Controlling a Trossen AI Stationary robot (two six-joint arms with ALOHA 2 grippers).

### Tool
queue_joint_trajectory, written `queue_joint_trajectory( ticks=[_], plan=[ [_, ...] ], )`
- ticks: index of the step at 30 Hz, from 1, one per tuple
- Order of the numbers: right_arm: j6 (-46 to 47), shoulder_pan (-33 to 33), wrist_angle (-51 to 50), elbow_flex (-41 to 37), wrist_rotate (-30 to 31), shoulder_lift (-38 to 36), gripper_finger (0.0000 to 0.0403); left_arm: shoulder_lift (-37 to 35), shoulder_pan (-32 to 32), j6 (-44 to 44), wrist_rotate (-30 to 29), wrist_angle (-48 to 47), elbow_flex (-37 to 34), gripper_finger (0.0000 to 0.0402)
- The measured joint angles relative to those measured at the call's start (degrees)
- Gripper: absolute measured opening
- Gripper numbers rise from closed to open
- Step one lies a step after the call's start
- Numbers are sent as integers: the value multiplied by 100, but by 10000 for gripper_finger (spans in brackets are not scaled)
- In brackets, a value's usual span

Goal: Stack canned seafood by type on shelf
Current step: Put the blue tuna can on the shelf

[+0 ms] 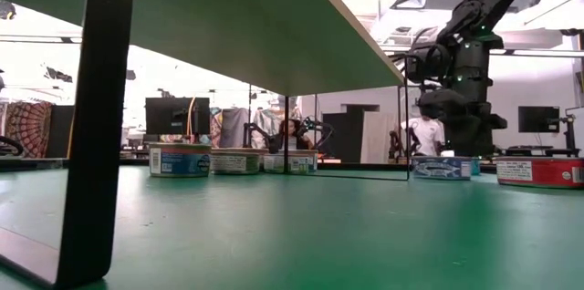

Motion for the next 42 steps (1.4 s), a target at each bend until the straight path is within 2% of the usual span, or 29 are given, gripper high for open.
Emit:
queue_joint_trajectory(
  ticks=[2,4,8,12,16,19,23,26,33,36,39,42],
  plan=[
    [-19,-103,-27,0,93,0,20,0,0,-24,0,0,0,91],
    [-22,-197,-73,-11,260,4,13,0,0,-26,0,0,0,91],
    [-29,-495,-93,-36,400,25,30,0,0,-31,2,1,0,91],
    [-68,-811,-280,-8,402,24,27,0,0,-42,14,2,0,91],
    [-192,-1043,-745,292,507,-111,21,0,0,-192,66,2,0,91],
    [-440,-1031,-872,668,591,-419,33,0,0,-257,67,1,0,91],
    [-929,-834,-632,1009,591,-744,78,0,0,-280,66,2,0,91],
    [-1006,-744,-259,1061,586,-790,129,0,0,-278,66,22,0,91],
    [-356,-735,546,1067,609,-249,288,0,0,-280,66,22,0,91],
    [132,-683,604,1100,1062,-39,339,0,0,-317,118,22,0,91],
    [402,-605,685,1117,1360,11,367,-31,0,-429,248,10,0,91],
    [522,-480,848,1117,1694,17,373,-42,0,-433,259,29,2,91]
  ],
)
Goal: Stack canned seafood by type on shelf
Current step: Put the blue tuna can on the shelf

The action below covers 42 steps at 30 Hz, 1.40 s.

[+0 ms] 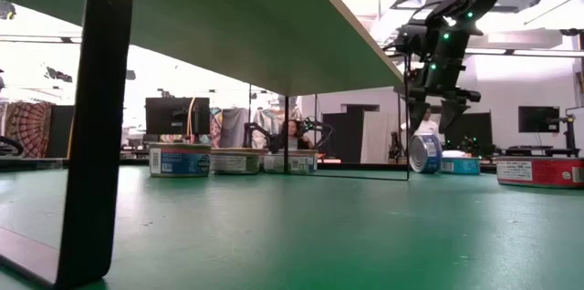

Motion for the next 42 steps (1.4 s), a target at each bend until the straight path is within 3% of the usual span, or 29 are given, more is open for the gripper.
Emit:
queue_joint_trajectory(
  ticks=[6,12,19,24,26,34,42],
  plan=[
    [-37,110,492,11,168,150,359,4,2,106,-40,-10,0,91],
    [95,230,158,-4,81,654,329,-11,2,213,-45,-33,0,91],
    [112,506,-12,0,70,883,266,-148,7,290,-95,-281,2,91],
    [68,625,-35,0,68,817,191,-294,17,347,-120,-358,2,91],
    [4,690,-16,0,68,706,159,-347,17,395,-160,-393,2,91],
    [-499,976,-553,82,-213,-313,158,-466,20,121,-283,-456,2,91],
    [-707,2558,-1223,784,135,-1928,169,-353,22,-945,53,-439,2,91]
  ],
)
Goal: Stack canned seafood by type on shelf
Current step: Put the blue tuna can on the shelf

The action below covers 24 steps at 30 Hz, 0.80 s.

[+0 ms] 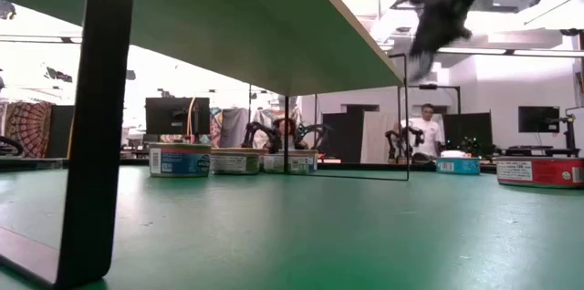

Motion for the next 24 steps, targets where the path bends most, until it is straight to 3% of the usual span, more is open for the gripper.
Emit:
queue_joint_trajectory(
  ticks=[4,9,17,24],
  plan=[
    [3,1148,74,188,219,-388,167,144,0,-433,440,172,0,91],
    [8,2576,447,199,910,-235,165,296,-14,-1321,1078,710,-2,91],
    [-26,4320,1358,343,1596,781,167,276,-448,-2730,1299,2176,-4,91],
    [-1309,5171,1300,1070,2791,2034,168,280,-795,-3533,1255,2180,-4,91]
  ],
)
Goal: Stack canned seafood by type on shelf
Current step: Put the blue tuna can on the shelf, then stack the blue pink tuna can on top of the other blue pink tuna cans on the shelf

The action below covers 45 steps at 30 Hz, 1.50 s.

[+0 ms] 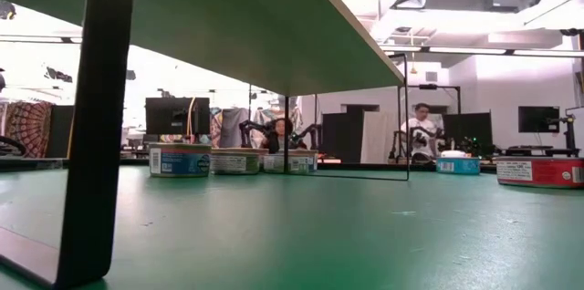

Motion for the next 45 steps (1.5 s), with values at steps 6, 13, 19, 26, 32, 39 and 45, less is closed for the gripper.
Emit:
queue_joint_trajectory(
  ticks=[6,13,19,26,32,39,45],
  plan=[
    [-1510,51,-74,586,883,774,168,-3,-134,-46,-487,0,0,91],
    [-2370,-442,-109,769,936,1277,170,-5,-177,-188,-528,-206,0,91],
    [-2439,-705,-251,771,1053,1385,211,-5,-204,-176,-493,-284,0,91],
    [-2388,-735,-118,780,1066,1381,286,-5,-204,-173,-469,-302,0,91],
    [-1863,-493,-127,1029,1053,1368,307,-10,-203,263,-496,-542,2,91],
    [-1322,-219,-329,1090,1087,1186,306,-5,-74,846,-886,-2083,0,91],
    [1649,-75,-1651,1088,1524,330,306,-5,-77,1317,-1041,-2875,1,91]
  ],
)
